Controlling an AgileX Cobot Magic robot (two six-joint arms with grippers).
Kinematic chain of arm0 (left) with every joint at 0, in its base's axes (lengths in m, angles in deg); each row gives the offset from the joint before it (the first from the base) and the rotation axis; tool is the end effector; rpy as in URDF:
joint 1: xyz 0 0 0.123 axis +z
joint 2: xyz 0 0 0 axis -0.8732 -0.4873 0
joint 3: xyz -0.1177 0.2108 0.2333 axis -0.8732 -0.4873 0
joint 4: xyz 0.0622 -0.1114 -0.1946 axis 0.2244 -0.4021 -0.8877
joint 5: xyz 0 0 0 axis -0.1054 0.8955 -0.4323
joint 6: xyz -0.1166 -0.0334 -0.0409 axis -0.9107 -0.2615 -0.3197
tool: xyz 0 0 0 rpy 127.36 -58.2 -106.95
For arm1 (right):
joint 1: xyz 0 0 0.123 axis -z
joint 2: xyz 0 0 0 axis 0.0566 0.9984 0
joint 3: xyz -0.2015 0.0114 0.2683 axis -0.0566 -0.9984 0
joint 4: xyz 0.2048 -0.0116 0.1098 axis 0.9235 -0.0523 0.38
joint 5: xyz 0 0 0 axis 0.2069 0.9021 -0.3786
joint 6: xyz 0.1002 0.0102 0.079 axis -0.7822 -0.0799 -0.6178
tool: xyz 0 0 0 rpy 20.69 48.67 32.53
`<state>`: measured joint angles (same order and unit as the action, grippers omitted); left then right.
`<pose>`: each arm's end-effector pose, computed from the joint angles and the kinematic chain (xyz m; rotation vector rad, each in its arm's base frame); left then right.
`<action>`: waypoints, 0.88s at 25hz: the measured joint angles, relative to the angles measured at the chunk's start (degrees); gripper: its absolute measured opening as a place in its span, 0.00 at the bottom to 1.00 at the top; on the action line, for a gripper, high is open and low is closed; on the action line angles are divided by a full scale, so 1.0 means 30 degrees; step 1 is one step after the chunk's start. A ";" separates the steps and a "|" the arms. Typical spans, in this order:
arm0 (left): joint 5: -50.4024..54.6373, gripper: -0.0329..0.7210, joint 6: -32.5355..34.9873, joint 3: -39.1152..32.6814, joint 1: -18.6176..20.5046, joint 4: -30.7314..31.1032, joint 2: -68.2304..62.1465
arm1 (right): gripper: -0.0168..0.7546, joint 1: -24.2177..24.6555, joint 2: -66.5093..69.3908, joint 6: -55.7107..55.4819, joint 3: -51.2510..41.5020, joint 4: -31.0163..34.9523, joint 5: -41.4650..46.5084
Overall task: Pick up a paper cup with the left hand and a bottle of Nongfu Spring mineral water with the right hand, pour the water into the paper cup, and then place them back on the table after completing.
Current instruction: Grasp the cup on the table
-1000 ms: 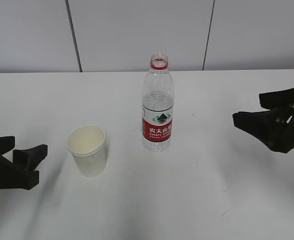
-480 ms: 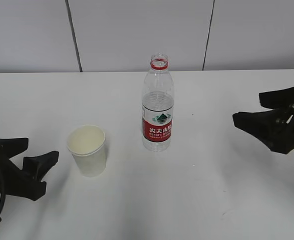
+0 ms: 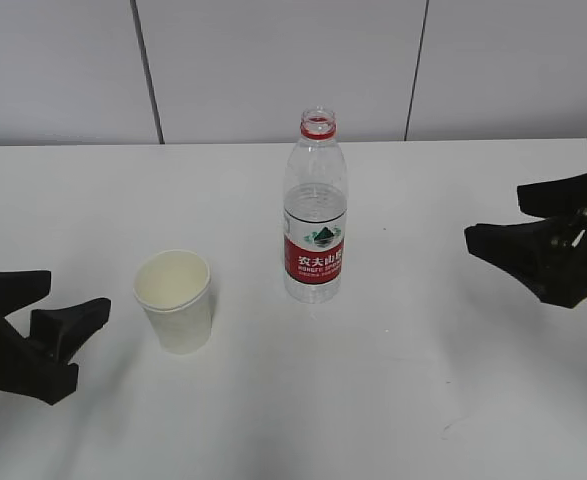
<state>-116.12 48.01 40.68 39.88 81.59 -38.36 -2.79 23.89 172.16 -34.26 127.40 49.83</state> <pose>0.1876 -0.0885 0.2146 0.5107 1.9350 -0.3112 0.2231 0.0647 0.2831 -0.6707 1.8763 0.3229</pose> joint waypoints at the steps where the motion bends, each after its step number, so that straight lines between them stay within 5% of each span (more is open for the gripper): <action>1: 0.0000 0.65 -0.0018 0.0000 0.0000 0.0000 0.0000 | 0.78 0.0000 0.0000 0.0000 0.0000 0.0000 0.0000; 22: 0.0005 0.58 -0.0014 0.0000 0.0000 0.0000 0.0000 | 0.78 0.0000 0.0000 0.0027 0.0000 0.0000 0.0000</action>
<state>-116.10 47.96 40.68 39.88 81.59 -38.36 -2.79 23.89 172.24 -34.26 127.40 49.83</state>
